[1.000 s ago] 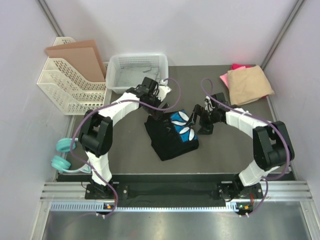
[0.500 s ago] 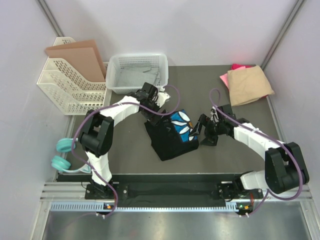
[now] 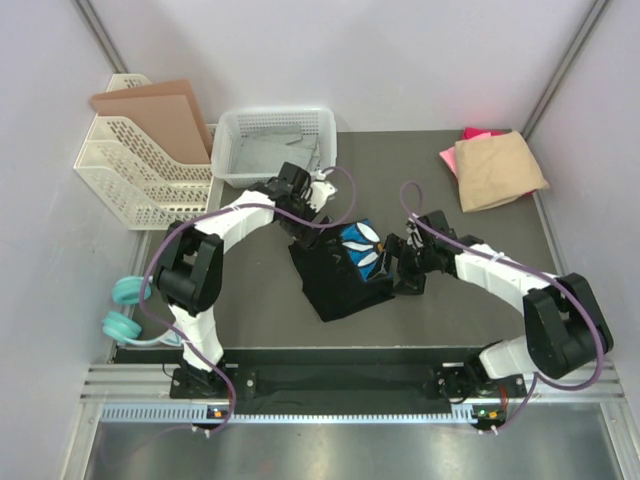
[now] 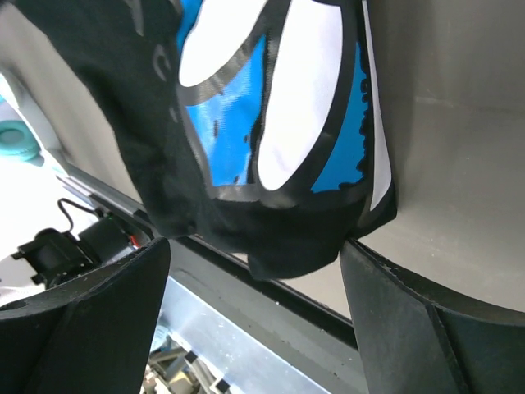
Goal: Fold and stack the t-shirts
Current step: Put the neatly folded tshirt into the corner of the board with the right arm
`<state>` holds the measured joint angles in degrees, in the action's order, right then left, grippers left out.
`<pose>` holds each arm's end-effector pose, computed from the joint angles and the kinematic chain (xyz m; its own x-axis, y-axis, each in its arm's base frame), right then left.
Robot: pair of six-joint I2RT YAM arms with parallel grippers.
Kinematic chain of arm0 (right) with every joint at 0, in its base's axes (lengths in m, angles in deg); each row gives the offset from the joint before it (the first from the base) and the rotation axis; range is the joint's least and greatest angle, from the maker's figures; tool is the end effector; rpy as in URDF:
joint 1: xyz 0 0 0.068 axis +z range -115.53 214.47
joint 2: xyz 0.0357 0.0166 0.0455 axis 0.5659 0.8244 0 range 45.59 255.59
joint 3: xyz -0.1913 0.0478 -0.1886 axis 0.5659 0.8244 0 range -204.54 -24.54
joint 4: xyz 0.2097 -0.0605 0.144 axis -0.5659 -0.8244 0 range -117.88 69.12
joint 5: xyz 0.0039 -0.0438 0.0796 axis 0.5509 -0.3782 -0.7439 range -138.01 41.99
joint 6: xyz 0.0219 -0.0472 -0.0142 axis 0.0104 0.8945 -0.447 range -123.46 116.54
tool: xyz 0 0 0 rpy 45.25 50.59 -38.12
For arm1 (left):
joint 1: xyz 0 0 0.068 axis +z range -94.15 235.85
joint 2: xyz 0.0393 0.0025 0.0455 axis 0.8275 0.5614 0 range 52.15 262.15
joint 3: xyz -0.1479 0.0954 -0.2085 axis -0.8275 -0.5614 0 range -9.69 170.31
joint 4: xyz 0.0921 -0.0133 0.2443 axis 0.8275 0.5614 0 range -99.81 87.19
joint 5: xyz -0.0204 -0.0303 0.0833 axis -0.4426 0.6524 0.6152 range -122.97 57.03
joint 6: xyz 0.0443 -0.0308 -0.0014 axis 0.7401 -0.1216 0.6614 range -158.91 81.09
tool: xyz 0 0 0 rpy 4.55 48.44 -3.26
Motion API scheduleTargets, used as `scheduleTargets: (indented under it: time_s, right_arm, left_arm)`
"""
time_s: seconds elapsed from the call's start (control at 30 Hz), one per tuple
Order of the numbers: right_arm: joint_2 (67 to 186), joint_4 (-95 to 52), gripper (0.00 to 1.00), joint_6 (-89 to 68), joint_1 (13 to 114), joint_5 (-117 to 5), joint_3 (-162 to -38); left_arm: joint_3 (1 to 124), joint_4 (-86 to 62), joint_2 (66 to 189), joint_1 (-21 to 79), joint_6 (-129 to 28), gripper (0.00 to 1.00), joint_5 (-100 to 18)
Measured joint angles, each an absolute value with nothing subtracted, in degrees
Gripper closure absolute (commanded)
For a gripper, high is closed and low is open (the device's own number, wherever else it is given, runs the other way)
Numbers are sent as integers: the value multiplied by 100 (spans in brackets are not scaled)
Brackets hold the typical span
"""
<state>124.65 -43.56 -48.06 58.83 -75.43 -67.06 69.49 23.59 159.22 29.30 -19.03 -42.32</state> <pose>0.2271 0.1207 0.1843 -0.9651 0.2471 -0.0867 0.1358 0.7555 0.6409 0.3503 -0.1815 0.2086 -0.5641 0.6570 -0.5001 0.7472 0.6640 0.0294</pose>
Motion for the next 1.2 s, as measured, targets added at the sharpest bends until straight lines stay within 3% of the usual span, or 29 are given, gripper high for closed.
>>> scheduleTargets:
  time_s: [0.4,0.77,1.2]
  right_arm:
    - [12597,-4638,18,-4743,5929,-7351,-6802]
    - [11530,-4911,18,-5077,6329,-7296,-6682]
    - [12612,-4146,23,-5486,6674,-7264,-6365]
  left_arm:
    - [6767,2314,15832,3101,-1927,1,-4256]
    - [6750,2270,15830,3101,-1927,1,-4256]
    - [7121,2115,16049,3101,-1932,1,-4323]
